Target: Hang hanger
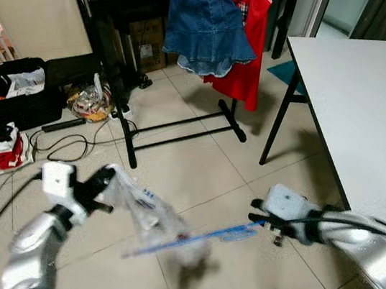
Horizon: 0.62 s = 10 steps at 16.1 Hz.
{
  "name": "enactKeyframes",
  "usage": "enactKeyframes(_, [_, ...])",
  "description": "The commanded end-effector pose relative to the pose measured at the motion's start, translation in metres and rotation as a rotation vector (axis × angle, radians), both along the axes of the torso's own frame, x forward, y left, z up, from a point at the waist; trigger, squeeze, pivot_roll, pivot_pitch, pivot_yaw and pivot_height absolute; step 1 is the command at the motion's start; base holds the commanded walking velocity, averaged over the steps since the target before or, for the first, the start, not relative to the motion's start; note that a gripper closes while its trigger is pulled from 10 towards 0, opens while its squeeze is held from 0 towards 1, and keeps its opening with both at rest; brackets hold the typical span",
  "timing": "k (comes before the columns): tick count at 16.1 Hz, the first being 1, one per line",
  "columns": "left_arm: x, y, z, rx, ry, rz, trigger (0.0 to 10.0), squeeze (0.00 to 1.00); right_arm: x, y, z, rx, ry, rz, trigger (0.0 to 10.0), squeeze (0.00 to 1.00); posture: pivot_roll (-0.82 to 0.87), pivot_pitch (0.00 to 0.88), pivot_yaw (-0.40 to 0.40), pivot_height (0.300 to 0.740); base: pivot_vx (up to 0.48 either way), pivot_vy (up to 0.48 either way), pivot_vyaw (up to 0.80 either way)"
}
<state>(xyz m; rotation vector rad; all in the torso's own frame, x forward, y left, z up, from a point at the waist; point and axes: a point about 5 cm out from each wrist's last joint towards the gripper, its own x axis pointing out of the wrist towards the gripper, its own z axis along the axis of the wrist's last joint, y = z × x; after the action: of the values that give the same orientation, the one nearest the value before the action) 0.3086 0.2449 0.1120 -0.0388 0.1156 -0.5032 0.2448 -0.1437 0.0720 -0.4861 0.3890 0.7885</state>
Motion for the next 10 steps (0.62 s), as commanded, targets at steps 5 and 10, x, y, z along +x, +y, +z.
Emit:
enactKeyframes(5, [0.020,-0.048,0.027,-0.044,-0.136,-0.141,10.0,0.00,0.024,0.008,-0.024,-0.101,-0.040,-0.246,10.0,0.00,0.10,0.132,-0.042,0.740,0.000,0.000,0.00])
enactKeyframes(10, [0.016,-0.053,0.022,-0.027,-0.128,-0.189,10.0,0.00,0.033,0.005,-0.034,-0.150,-0.057,-0.346,10.0,0.00,0.11,0.134,-0.034,0.740,0.000,0.000,0.00])
